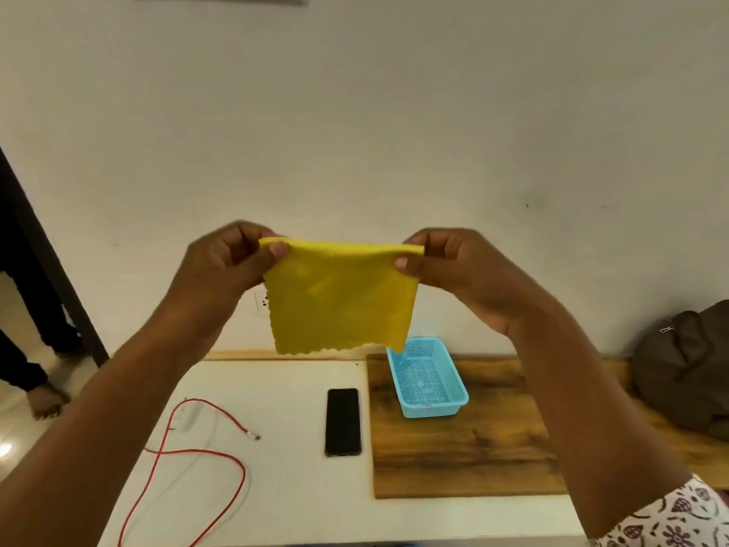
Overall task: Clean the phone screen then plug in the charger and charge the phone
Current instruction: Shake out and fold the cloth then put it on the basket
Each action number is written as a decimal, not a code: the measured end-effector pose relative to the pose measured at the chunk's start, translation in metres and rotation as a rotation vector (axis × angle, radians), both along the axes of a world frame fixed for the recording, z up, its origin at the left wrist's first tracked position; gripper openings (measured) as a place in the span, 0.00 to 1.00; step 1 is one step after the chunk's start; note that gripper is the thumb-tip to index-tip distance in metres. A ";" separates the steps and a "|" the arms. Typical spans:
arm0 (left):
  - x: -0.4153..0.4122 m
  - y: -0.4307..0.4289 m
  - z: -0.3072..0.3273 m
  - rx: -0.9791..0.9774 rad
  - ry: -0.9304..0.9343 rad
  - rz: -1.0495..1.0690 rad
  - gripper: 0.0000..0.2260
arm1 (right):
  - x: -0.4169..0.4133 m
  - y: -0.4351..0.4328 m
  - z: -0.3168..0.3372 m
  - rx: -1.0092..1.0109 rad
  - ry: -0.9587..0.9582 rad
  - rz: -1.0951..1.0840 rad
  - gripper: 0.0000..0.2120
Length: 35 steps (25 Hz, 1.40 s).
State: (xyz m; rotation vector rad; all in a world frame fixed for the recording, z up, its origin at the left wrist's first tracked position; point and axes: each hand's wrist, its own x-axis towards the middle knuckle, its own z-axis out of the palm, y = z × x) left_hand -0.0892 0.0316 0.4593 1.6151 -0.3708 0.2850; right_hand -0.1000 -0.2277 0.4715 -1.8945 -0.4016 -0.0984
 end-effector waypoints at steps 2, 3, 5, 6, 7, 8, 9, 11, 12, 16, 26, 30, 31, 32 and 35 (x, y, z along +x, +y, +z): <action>-0.006 0.000 0.019 -0.103 -0.013 -0.092 0.03 | -0.006 -0.003 0.017 0.212 0.032 0.133 0.06; -0.008 -0.001 0.025 -0.109 -0.023 -0.099 0.04 | -0.007 -0.003 0.022 0.256 0.042 0.139 0.08; -0.011 -0.002 0.033 -0.089 -0.049 -0.079 0.07 | -0.007 -0.002 0.025 0.271 0.042 0.086 0.10; -0.011 -0.002 0.035 -0.080 -0.057 -0.068 0.09 | -0.006 -0.002 0.026 0.279 0.039 0.062 0.10; -0.012 -0.003 0.037 -0.072 -0.063 -0.062 0.10 | -0.006 -0.001 0.026 0.292 0.035 0.046 0.10; -0.012 -0.003 0.039 -0.062 -0.069 -0.058 0.11 | -0.007 -0.001 0.026 0.304 0.030 0.036 0.09; -0.013 -0.003 0.040 -0.051 -0.078 -0.055 0.11 | -0.007 -0.001 0.028 0.308 0.021 0.026 0.09; -0.012 -0.004 0.042 -0.036 -0.095 -0.051 0.12 | -0.008 -0.002 0.030 0.303 -0.007 0.010 0.08; -0.012 -0.005 0.043 -0.031 -0.102 -0.046 0.12 | -0.008 -0.002 0.030 0.300 -0.021 0.008 0.09; -0.013 -0.007 0.046 -0.009 -0.114 -0.018 0.12 | -0.012 0.000 0.033 0.282 -0.062 0.017 0.10; -0.026 -0.001 0.049 0.045 -0.179 -0.093 0.13 | -0.030 -0.008 0.037 0.075 -0.057 0.181 0.18; -0.026 -0.003 0.048 0.217 -0.211 -0.114 0.12 | -0.043 -0.005 0.049 -0.350 -0.161 0.394 0.27; -0.025 -0.005 0.046 0.255 -0.211 -0.106 0.11 | -0.044 -0.002 0.050 -0.489 -0.174 0.438 0.27; -0.023 -0.007 0.044 0.288 -0.212 -0.095 0.11 | -0.042 0.002 0.050 -0.610 -0.176 0.461 0.27; -0.019 -0.012 0.035 0.320 -0.208 -0.051 0.11 | -0.035 0.007 0.045 -0.756 -0.105 0.435 0.23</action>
